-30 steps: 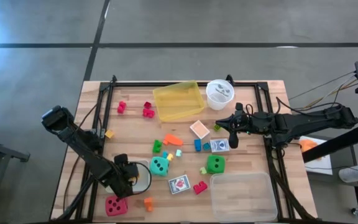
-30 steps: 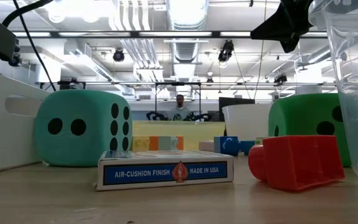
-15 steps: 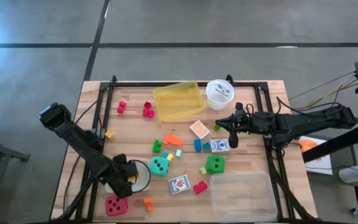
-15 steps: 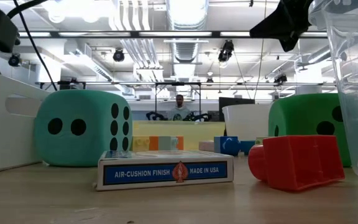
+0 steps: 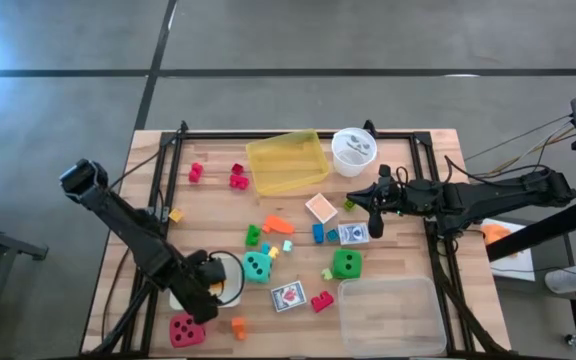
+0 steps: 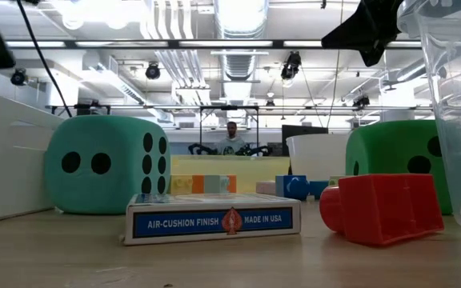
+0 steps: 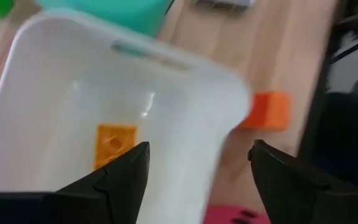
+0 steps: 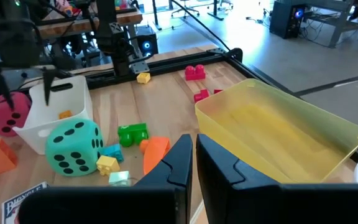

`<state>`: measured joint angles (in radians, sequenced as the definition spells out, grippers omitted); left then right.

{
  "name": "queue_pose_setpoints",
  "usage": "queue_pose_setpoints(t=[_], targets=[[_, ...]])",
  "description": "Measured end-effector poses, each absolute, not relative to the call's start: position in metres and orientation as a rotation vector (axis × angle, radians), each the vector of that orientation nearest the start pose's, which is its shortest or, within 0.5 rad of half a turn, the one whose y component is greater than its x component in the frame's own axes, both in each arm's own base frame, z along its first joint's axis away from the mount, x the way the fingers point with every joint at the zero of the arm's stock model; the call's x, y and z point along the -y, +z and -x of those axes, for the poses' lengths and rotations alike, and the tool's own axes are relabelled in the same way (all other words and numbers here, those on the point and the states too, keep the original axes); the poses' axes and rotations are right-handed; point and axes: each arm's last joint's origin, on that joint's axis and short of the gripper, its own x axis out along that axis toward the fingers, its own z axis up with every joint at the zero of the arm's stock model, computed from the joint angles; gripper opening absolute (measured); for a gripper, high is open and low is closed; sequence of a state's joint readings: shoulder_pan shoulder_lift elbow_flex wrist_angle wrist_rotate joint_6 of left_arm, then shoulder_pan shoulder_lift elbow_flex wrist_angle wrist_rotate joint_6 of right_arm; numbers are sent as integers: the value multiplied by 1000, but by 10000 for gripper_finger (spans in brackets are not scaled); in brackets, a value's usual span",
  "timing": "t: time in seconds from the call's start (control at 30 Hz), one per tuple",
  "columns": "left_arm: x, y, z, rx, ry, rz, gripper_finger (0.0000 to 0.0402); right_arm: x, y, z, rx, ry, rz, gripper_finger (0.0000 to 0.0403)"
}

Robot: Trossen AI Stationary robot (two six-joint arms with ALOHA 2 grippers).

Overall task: Pick & Place Toys
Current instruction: Put the blue die into the yellow bin

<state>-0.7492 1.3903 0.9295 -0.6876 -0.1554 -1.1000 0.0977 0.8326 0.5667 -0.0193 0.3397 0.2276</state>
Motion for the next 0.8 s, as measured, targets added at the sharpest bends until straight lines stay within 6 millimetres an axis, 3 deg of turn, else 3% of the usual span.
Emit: queue_pose_setpoints(t=[0.23, 0.5, 0.8], targets=[[161, 246, -216, -1072, 100, 507, 269, -9, 266, -186, -250, -271, -163, 20], [111, 252, -250, -1054, 107, 497, 270, -9, 266, -186, -250, -270, -163, 20], [59, 251, -267, -1060, 96, 472, 270, -9, 266, -186, -250, -270, -160, 20]])
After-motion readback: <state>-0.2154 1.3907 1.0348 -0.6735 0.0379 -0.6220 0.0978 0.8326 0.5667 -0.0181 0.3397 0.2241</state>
